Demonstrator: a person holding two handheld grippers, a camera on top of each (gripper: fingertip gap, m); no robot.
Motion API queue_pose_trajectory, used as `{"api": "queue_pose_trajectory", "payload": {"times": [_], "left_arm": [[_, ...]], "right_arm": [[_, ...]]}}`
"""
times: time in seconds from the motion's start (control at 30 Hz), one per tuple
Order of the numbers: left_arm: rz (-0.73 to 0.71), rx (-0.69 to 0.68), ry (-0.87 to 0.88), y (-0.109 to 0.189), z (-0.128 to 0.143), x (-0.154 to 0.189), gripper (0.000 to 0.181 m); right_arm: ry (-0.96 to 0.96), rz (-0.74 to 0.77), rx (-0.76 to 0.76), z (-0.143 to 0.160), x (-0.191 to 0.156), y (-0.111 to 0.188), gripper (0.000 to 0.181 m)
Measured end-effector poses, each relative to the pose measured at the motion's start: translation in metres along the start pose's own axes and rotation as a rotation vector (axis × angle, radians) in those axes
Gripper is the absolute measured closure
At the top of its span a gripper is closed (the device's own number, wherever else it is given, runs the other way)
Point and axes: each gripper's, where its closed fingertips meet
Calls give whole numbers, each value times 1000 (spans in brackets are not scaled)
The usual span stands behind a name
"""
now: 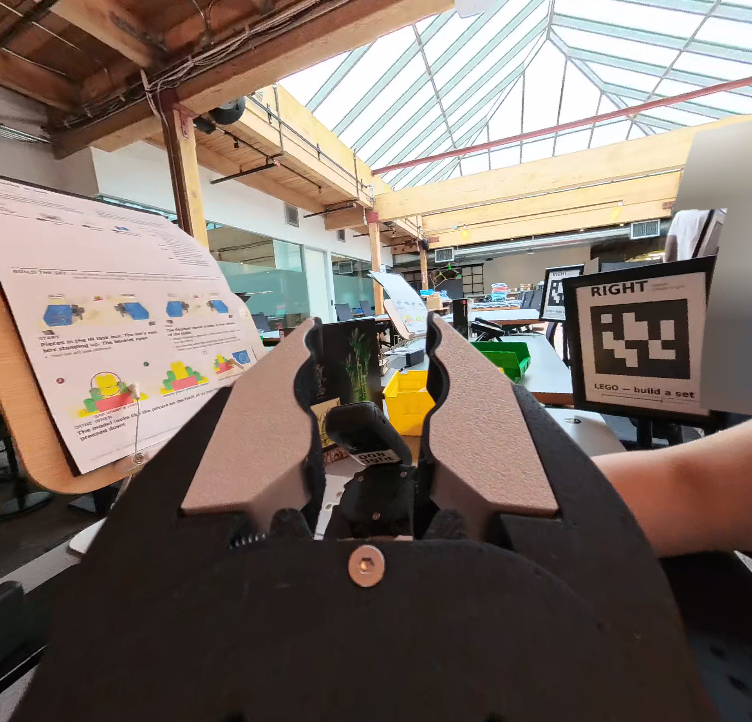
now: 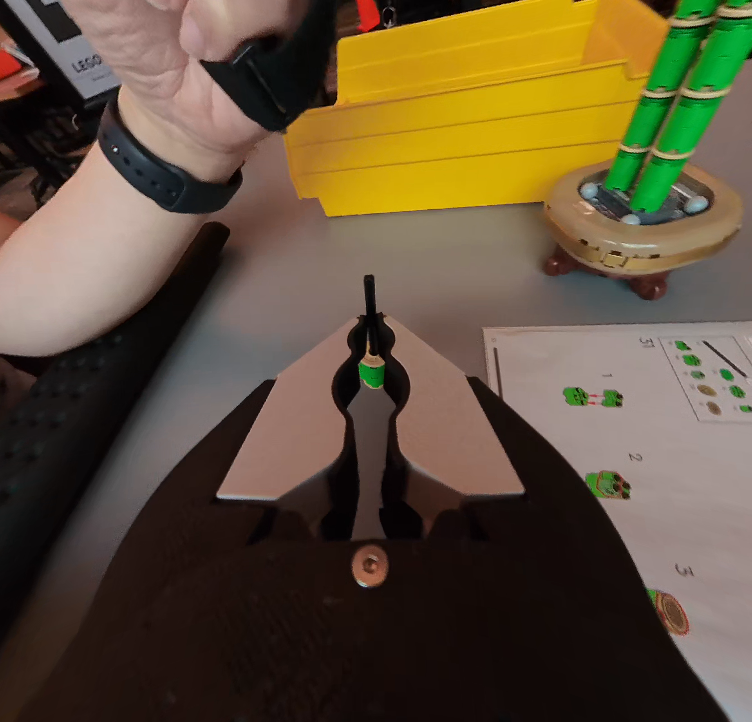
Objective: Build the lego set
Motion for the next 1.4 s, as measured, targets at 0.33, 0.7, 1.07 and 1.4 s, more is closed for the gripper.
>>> {"api": "queue_pose_trajectory", "payload": {"times": [0.33,0.7,1.07,1.4], "left_arm": [[25,-66,66,-8,24,-5,136],[81,-129,98,-14,39,2,135],[38,-112,116,-4,33,-9,135],[-40,-370,109,-4,75,-18,136]], "right_arm": [[85,-81,-46,20,-9,-10,178],[95,-81,-36,23,-10,-1,164],[182,213,-2,-42,-4,127,148],[191,737,-128,-44,-20,302,147]]}}
Point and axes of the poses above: each gripper's, where its closed fingertips meet, y back along the fingers, z out of its underside, x = y × z across the jaws, and after that the axes turned 4 degrees about y, right-handed
